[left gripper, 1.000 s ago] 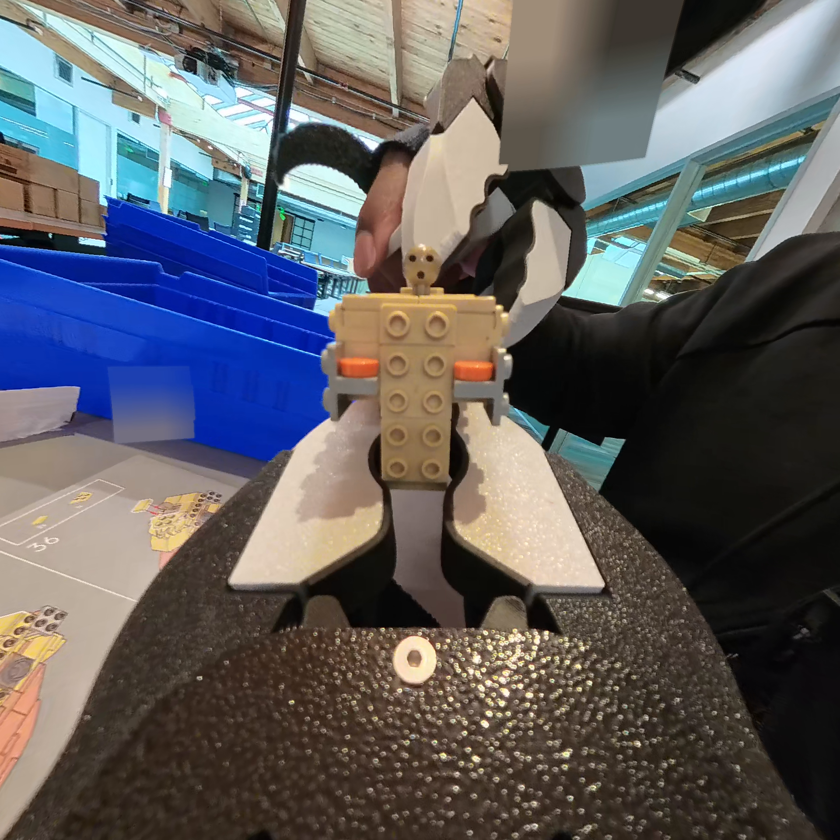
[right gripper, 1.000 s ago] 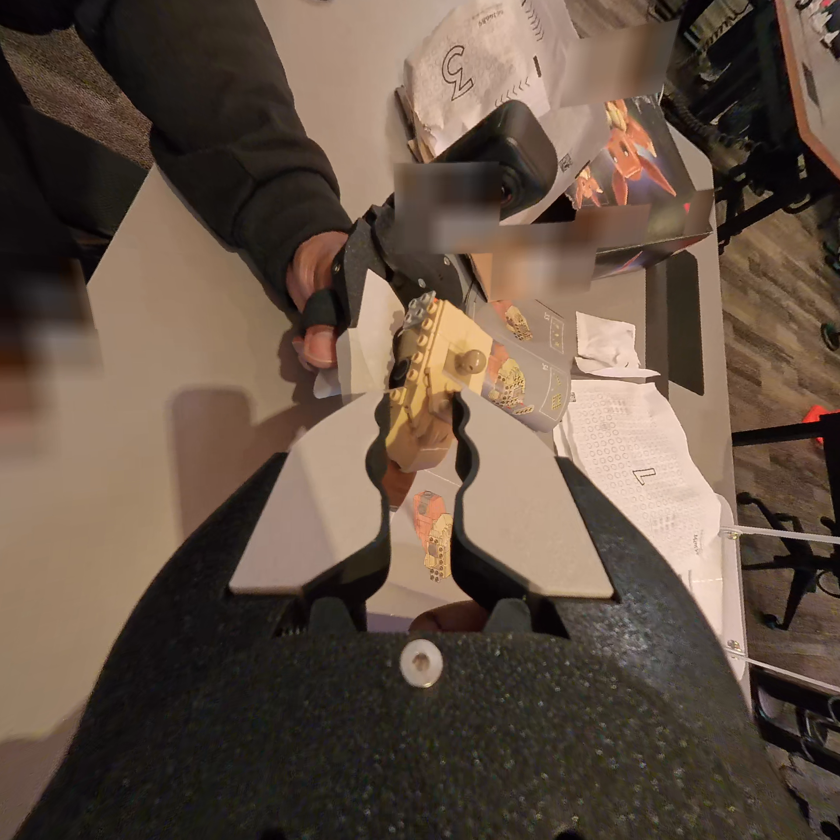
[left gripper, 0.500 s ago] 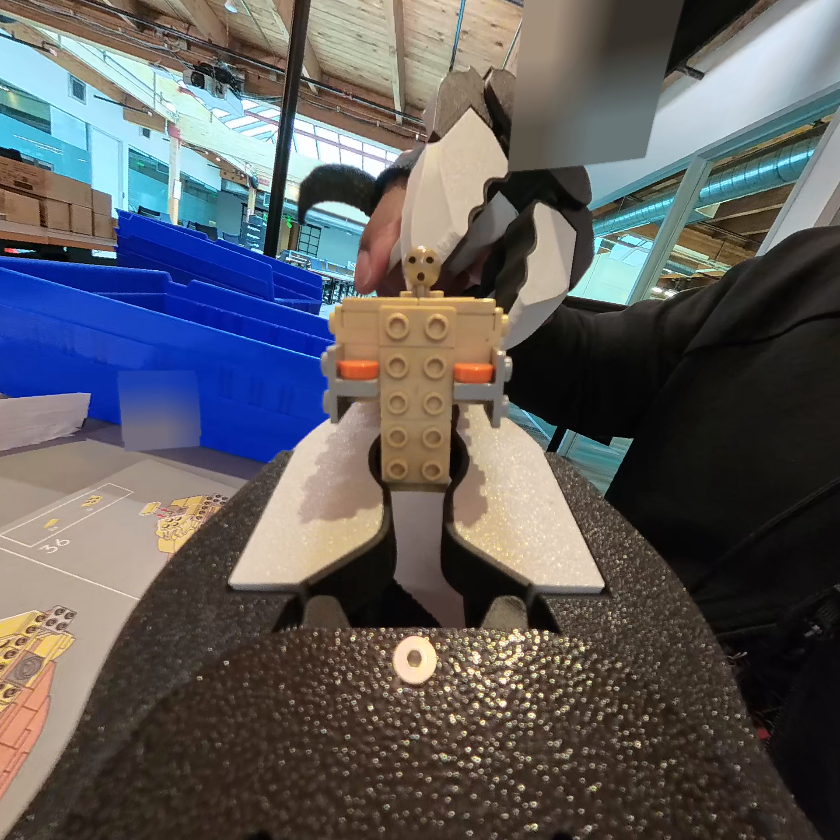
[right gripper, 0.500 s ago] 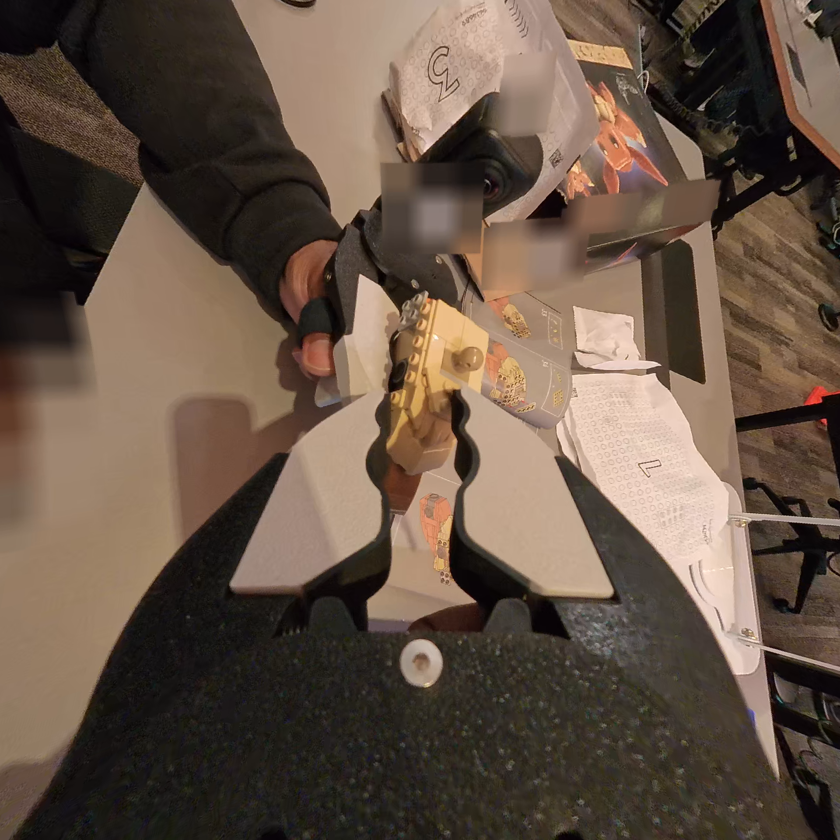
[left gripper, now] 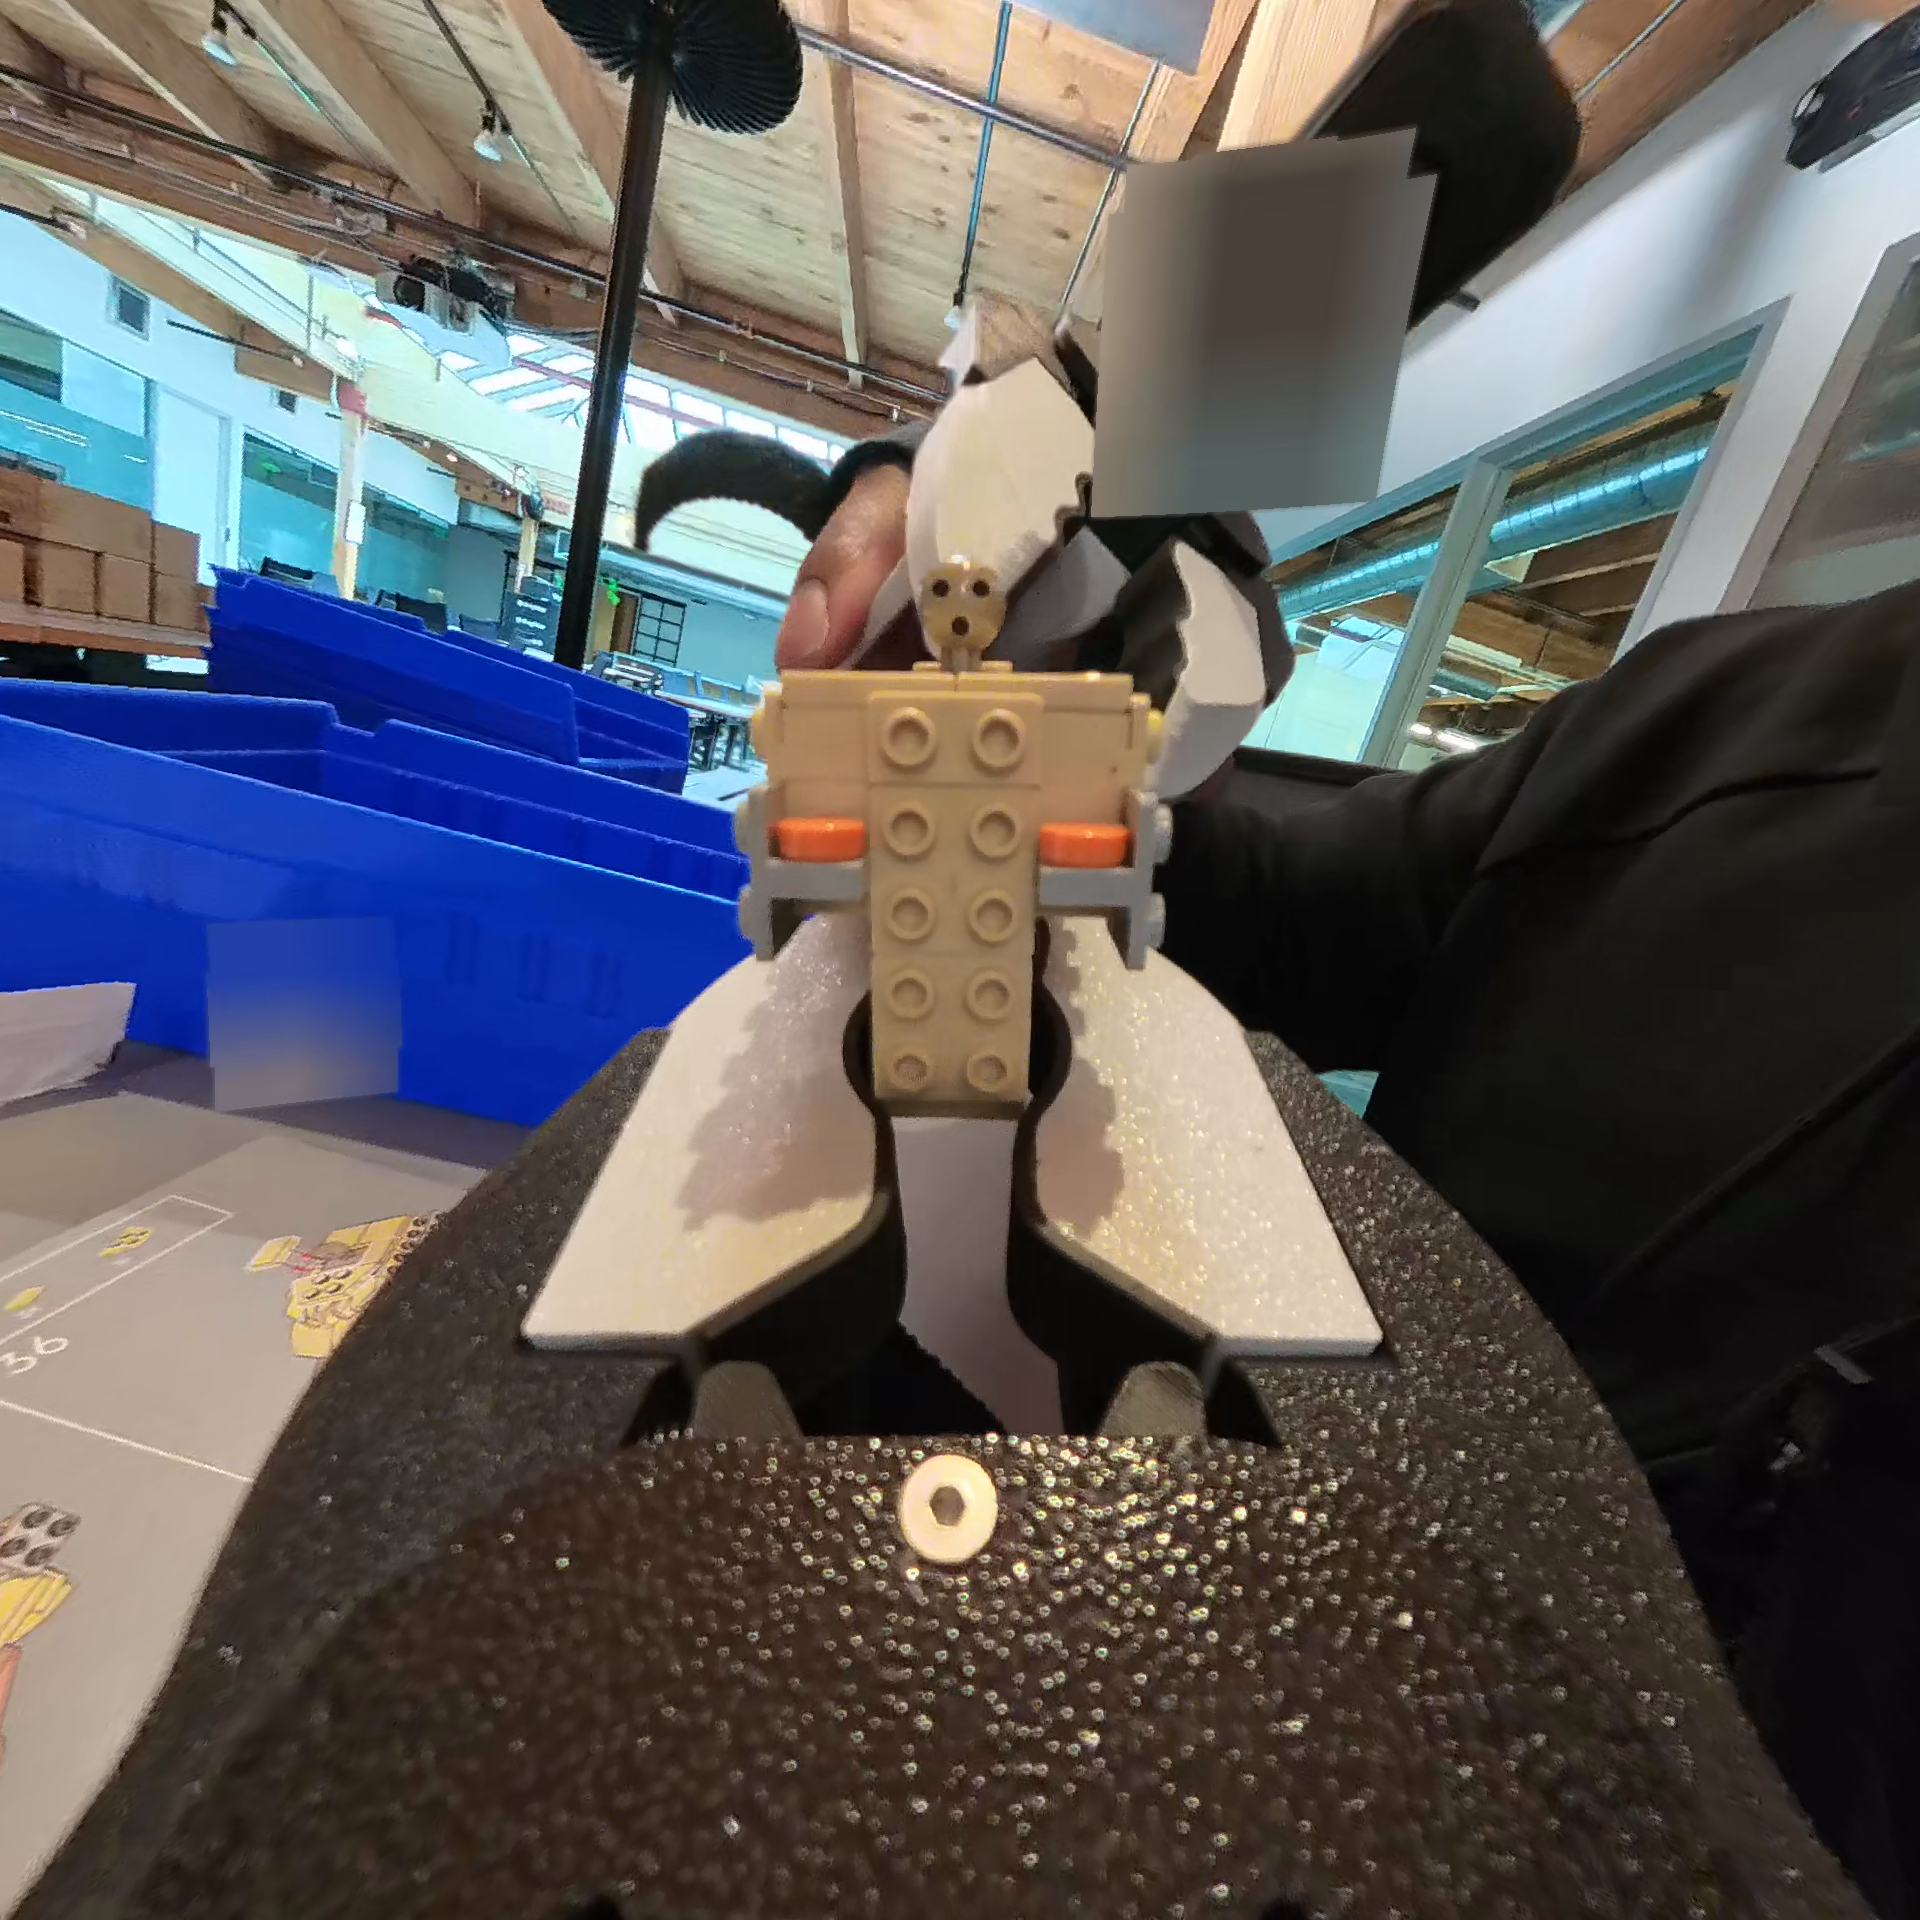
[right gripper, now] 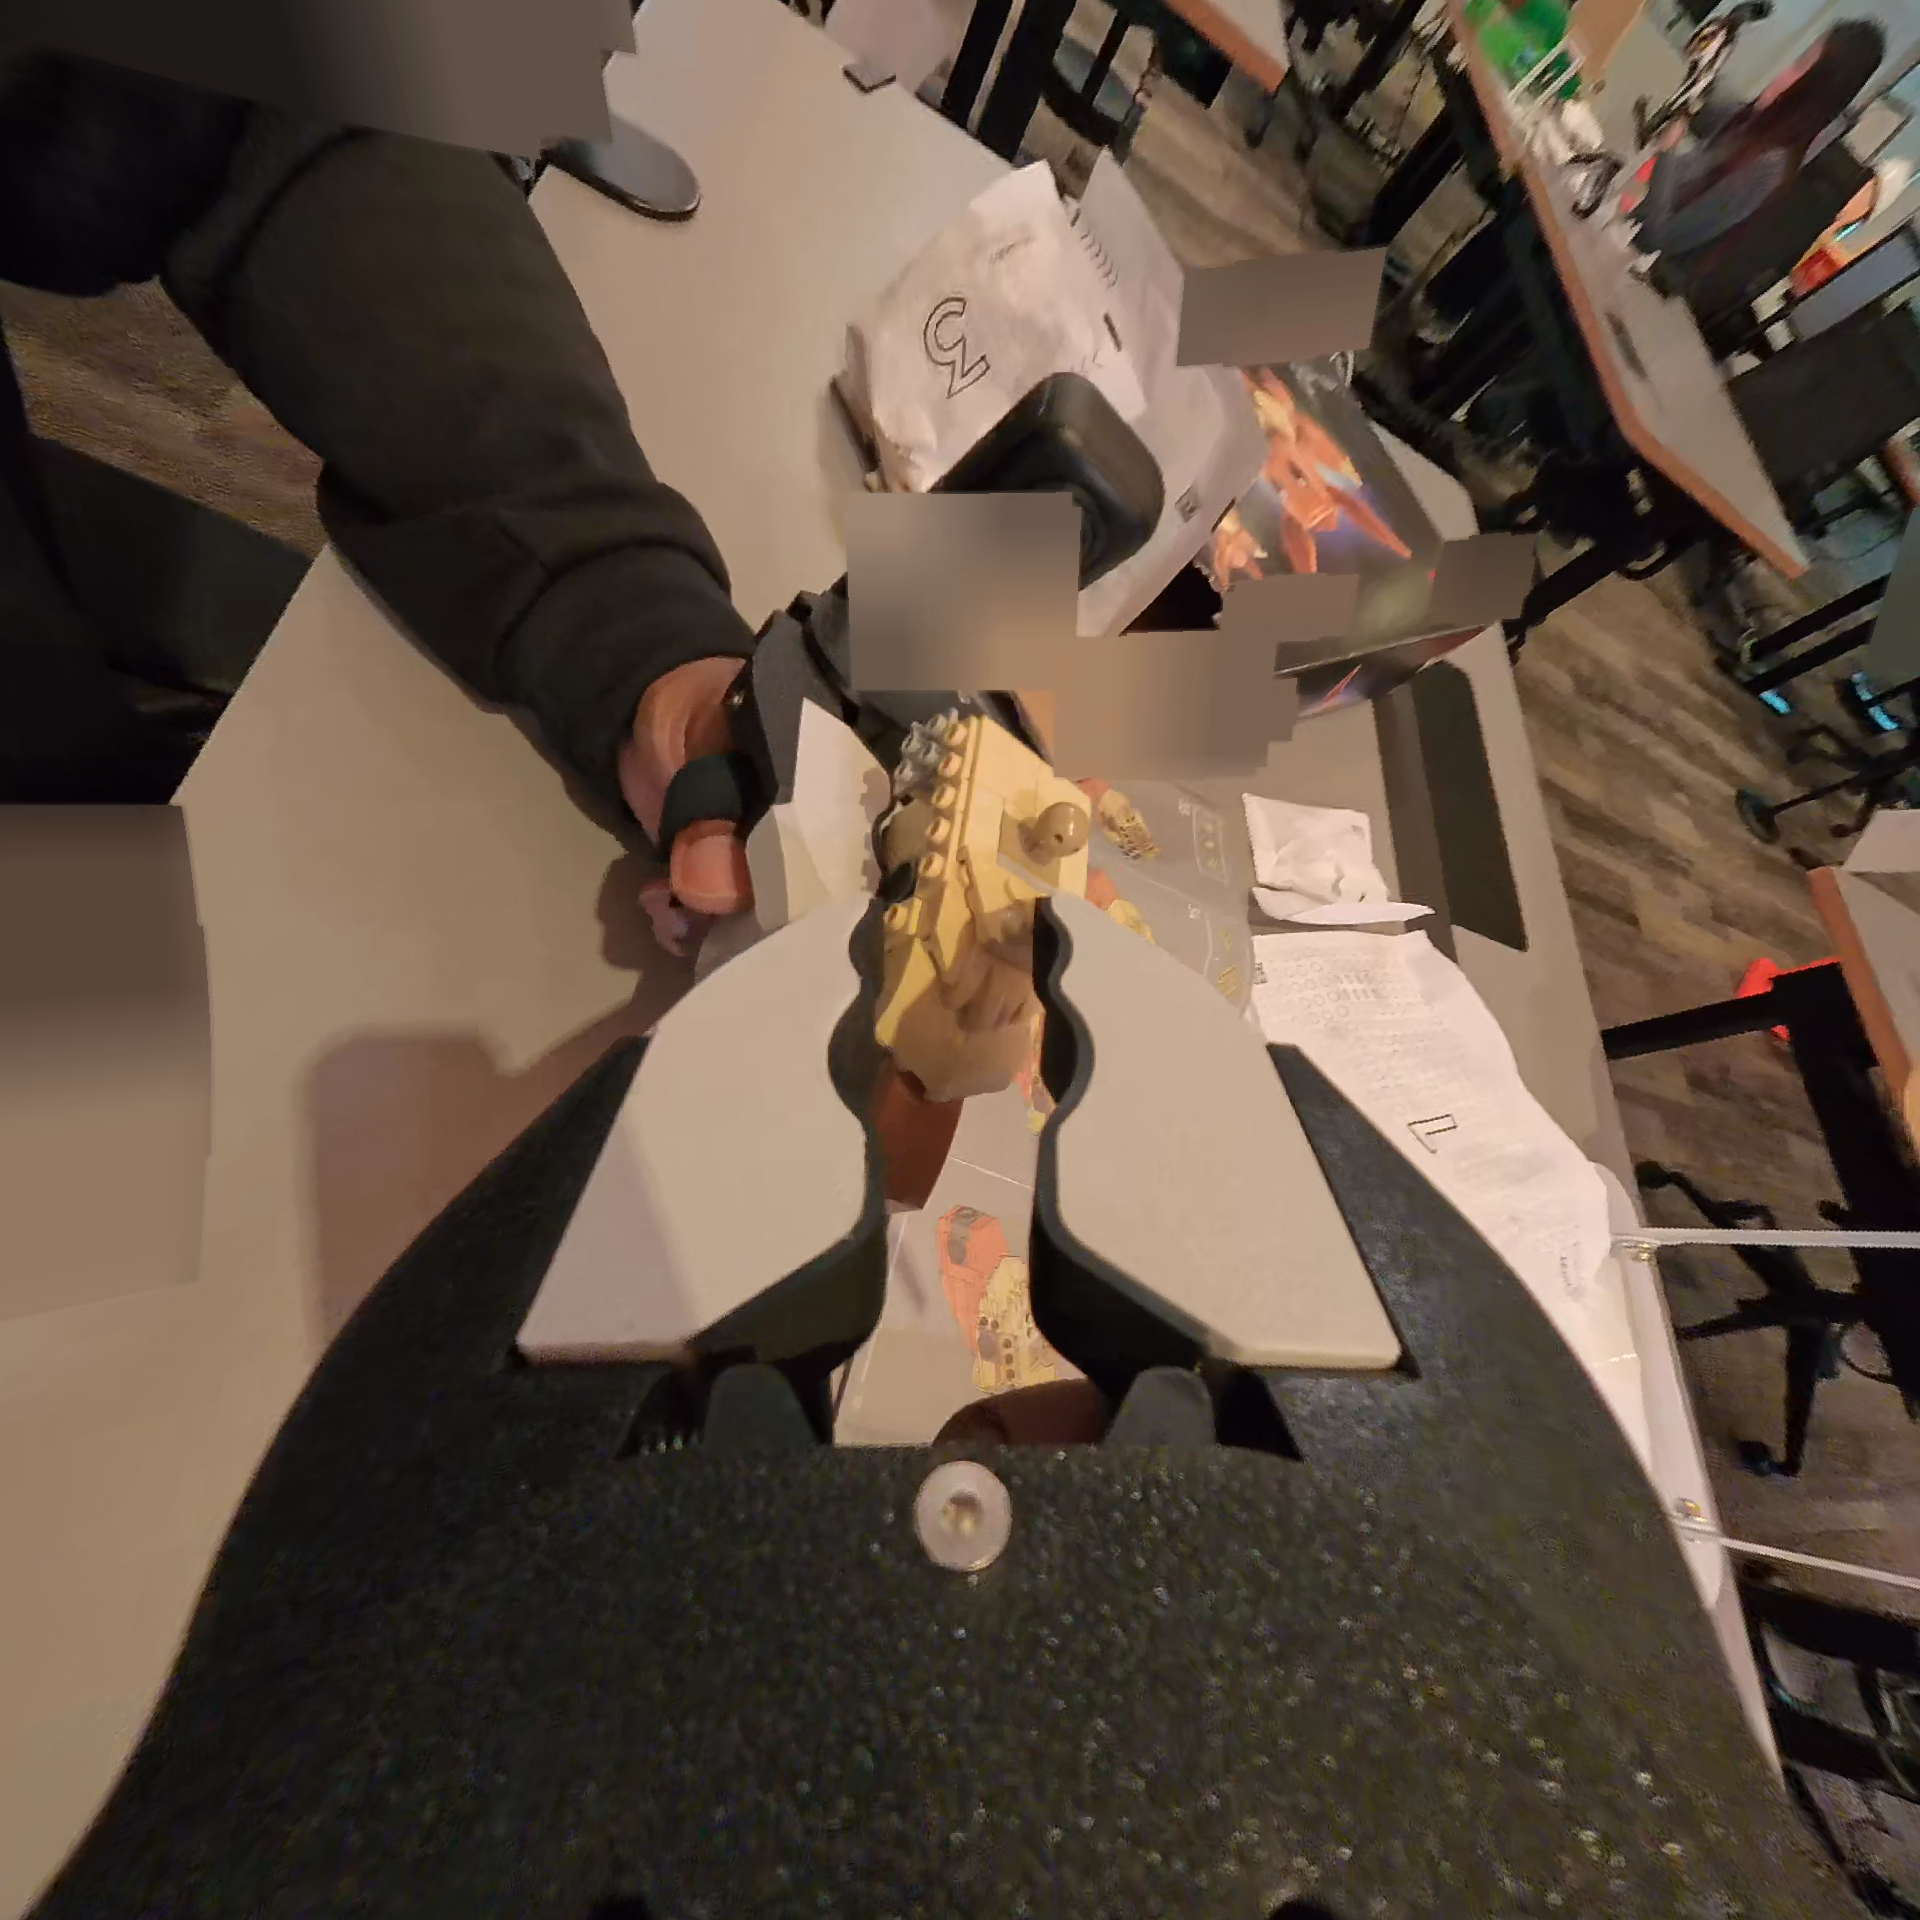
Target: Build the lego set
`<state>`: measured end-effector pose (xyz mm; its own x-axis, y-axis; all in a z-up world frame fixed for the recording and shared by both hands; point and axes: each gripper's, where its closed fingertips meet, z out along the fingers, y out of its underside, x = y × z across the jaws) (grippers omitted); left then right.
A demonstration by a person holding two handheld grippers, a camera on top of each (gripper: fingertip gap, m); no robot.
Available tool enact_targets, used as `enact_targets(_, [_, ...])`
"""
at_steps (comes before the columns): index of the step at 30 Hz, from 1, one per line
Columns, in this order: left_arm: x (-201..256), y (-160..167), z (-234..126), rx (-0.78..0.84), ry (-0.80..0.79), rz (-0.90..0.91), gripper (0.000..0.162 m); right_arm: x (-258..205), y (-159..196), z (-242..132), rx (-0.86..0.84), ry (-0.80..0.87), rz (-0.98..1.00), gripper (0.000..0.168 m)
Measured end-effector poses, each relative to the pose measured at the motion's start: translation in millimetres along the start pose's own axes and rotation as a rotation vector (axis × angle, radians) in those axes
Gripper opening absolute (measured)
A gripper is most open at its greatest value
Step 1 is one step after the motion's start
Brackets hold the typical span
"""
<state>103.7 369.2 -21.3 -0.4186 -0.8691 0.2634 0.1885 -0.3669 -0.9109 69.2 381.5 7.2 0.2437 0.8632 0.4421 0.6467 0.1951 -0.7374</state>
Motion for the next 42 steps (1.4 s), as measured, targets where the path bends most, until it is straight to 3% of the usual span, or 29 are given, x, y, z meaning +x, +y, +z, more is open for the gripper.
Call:
enact_targets(12, [0.2, 0.0, -2.5, -0.003, 0.028, -0.021, 0.019, -0.1, 2.9, 0.9, -0.004, -0.001, -0.039, 0.029])
enact_targets(42, [2.8, 1.7, -5.2, 0.017, 0.021, -0.008, 0.019, -9.6, 0.2, 8.8, 0.09, 0.028, 0.21, 0.037])
